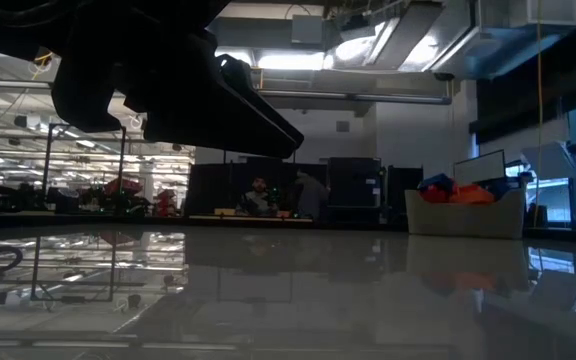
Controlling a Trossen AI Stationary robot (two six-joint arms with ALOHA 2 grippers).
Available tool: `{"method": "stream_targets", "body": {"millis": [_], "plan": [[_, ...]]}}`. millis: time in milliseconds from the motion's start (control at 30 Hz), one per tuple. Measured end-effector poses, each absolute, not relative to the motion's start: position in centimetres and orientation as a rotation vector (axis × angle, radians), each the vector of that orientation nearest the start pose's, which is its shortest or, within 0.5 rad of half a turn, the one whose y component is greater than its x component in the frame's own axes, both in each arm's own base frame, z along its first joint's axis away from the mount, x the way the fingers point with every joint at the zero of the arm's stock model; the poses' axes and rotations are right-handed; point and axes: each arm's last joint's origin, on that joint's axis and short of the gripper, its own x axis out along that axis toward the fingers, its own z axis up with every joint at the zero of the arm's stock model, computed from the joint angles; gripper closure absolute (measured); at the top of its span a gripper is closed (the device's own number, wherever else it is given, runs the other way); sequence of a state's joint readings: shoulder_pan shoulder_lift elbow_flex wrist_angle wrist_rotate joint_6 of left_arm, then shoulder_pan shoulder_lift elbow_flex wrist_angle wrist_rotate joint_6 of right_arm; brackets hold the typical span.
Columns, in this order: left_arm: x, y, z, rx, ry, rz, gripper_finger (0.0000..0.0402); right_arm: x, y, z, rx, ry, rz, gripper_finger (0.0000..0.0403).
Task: Sort blocks by size
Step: Put the blue game piece into the black bin, then return to Home Position
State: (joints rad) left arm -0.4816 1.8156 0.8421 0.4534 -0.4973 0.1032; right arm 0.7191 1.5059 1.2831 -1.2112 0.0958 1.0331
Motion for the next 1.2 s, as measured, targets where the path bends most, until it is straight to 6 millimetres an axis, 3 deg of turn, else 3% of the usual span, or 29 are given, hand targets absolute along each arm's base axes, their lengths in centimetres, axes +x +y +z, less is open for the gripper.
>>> {"method": "stream_targets", "body": {"millis": [300, 467, 600, 933, 1067, 1200], "plan": [[31.9, -15.1, 14.5, 0.344, 0.458, -0.008, 0.0192, 15.6, 21.3, 27.4, 0.372, 1.427, -0.314, 0.0266], [31.9, -15.1, 14.5, 0.344, 0.457, -0.008, 0.0192, 14.2, 22.4, 26.9, 0.394, 1.411, -0.392, 0.0258], [31.9, -15.1, 14.5, 0.343, 0.455, -0.008, 0.0192, 13.7, 23.0, 26.4, 0.378, 1.412, -0.415, 0.0230], [31.9, -15.1, 14.5, 0.342, 0.454, -0.008, 0.0192, 14.1, 23.2, 25.5, 0.349, 1.446, -0.459, 0.0165], [31.9, -15.1, 14.6, 0.340, 0.443, -0.008, 0.0192, 15.4, 22.4, 25.7, 0.315, 1.401, -0.433, 0.0166], [31.9, -15.0, 15.7, 0.330, 0.415, -0.004, 0.0192, 17.9, 20.5, 25.8, 0.127, 1.285, -0.390, 0.0187]]}}
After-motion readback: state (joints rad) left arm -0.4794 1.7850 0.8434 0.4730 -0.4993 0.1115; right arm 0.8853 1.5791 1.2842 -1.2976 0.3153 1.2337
